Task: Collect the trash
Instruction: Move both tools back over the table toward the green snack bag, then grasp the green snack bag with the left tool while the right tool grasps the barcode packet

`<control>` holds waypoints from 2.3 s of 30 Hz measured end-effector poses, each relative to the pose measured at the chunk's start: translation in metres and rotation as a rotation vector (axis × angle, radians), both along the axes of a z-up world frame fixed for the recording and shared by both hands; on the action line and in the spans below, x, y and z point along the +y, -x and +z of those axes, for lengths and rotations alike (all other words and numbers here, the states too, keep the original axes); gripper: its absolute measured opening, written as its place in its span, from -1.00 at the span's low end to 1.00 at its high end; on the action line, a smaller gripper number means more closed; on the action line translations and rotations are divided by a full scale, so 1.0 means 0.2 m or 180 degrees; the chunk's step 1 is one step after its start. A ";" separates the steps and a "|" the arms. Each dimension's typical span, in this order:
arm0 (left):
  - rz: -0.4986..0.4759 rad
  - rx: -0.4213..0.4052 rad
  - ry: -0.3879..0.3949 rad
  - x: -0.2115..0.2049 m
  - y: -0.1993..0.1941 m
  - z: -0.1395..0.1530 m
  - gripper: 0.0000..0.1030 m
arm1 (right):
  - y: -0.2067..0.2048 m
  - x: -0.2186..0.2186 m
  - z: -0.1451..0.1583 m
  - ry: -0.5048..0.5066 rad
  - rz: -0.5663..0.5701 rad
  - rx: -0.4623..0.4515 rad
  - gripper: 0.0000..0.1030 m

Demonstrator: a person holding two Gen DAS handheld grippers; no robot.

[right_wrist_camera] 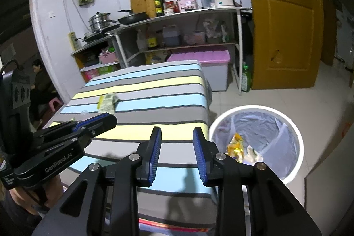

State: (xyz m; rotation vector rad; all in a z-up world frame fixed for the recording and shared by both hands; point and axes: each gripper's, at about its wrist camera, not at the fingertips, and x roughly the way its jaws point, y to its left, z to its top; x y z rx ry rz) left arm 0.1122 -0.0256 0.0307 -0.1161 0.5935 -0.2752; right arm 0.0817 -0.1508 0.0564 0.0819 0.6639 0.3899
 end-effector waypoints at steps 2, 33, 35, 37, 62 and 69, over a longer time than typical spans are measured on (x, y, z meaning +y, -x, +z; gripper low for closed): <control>0.0055 -0.0014 -0.0017 0.04 0.03 0.00 -0.86 | 0.01 0.03 0.01 -0.0013 0.0042 -0.0013 -0.36; 0.0954 0.0053 -0.0038 0.64 0.23 -0.09 -0.54 | -0.03 0.43 -0.05 -0.0019 0.0699 0.0057 -0.18; 0.1017 0.0073 -0.0028 0.68 0.23 -0.10 -0.50 | -0.03 0.45 -0.06 -0.0014 0.0724 0.0069 -0.18; 0.1071 0.0075 -0.0016 0.71 0.24 -0.11 -0.45 | -0.04 0.47 -0.07 -0.0014 0.0747 0.0086 -0.18; 0.1315 0.0376 -0.0159 1.03 0.06 -0.35 0.29 | -0.19 0.70 -0.17 0.0081 0.0926 0.0274 -0.17; 0.1400 0.0520 -0.0314 1.04 -0.02 -0.38 0.40 | -0.23 0.76 -0.20 0.0100 0.0954 0.0328 -0.17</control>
